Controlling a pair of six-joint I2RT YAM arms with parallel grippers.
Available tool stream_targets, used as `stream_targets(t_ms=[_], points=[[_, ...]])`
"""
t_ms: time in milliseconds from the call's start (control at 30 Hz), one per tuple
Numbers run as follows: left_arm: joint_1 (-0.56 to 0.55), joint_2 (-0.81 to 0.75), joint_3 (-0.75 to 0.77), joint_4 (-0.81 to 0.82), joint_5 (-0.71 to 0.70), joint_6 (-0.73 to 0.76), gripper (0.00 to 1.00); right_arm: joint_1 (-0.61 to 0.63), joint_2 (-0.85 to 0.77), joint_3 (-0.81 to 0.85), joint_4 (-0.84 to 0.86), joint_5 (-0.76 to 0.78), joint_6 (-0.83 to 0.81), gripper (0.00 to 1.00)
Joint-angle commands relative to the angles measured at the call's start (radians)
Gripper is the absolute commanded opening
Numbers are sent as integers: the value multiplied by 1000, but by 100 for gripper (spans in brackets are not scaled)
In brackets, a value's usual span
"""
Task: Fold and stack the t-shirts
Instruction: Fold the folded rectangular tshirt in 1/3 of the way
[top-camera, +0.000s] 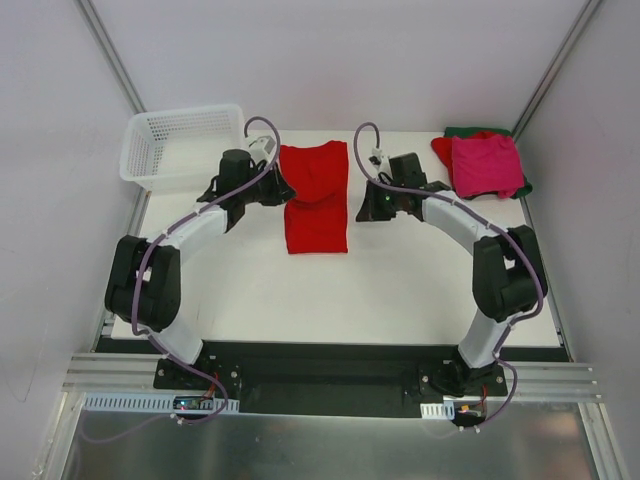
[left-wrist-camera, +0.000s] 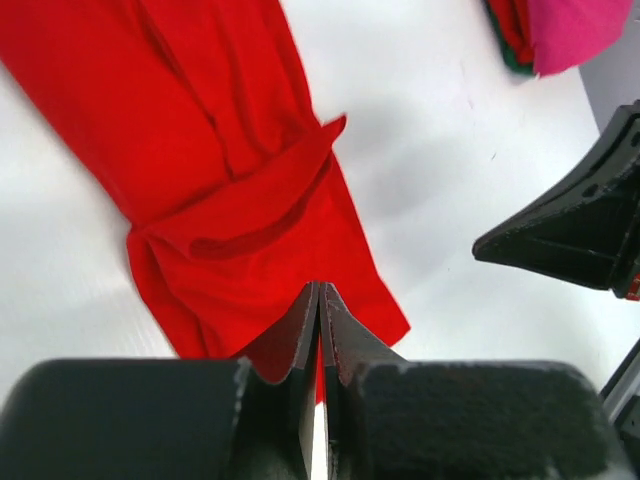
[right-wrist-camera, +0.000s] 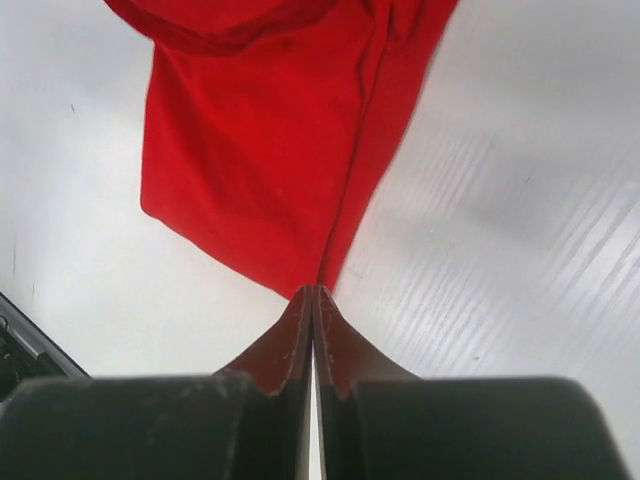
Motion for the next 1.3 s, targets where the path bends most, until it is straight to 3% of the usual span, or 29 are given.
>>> stream_targets(t_ms=[0, 467, 1267], points=[[-25, 39, -47, 29, 50, -16, 0, 22, -105, -88, 15, 4, 24, 1], [-174, 255, 2, 133, 67, -69, 0, 21, -230, -200, -36, 66, 1, 1], [-118, 467, 280, 35, -50, 39, 0, -13, -259, -250, -51, 77, -5, 1]])
